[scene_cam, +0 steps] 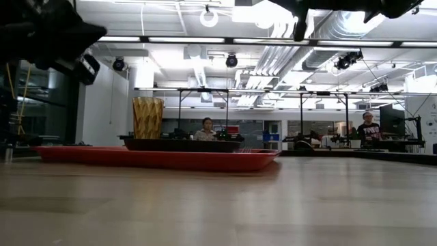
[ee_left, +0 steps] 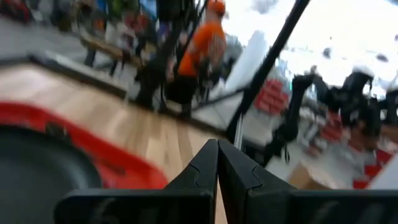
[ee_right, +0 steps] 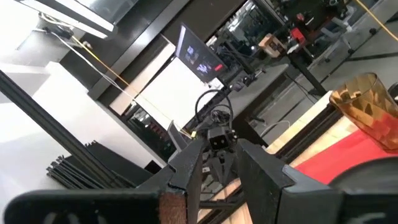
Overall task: Pick and place plate/cup/fork/spoon on tray
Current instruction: Return to Home Position
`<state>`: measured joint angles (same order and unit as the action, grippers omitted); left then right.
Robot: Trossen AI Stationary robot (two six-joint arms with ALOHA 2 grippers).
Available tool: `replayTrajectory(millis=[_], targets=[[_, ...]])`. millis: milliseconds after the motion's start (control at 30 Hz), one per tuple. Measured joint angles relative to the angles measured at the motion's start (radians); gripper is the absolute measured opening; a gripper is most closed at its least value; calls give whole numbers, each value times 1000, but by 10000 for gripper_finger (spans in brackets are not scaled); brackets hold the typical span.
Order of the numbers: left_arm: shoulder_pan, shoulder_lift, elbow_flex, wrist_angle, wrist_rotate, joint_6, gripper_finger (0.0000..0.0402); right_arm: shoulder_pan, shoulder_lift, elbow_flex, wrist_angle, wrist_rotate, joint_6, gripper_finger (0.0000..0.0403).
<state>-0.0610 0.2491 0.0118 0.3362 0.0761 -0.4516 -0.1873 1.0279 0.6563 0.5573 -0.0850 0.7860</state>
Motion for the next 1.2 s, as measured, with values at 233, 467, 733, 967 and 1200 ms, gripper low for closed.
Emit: replayTrajectory(millis=[233, 467, 733, 967, 1200], targets=[[10, -48, 1, -303, 75, -16, 0, 0, 0, 0, -1, -10, 0, 91], [14, -62, 4, -314, 60, 11, 0, 0, 0, 0, 0, -32, 0, 91], [14, -62, 4, -310, 61, -36, 0, 0, 0, 0, 0, -75, -10, 91], [14, -62, 4, -310, 60, -50, 1, 3, -65, 0, -99, -161, -132, 48], [14, -62, 4, -310, 60, -51, 1, 6, -256, 0, -440, -159, -209, 10]])
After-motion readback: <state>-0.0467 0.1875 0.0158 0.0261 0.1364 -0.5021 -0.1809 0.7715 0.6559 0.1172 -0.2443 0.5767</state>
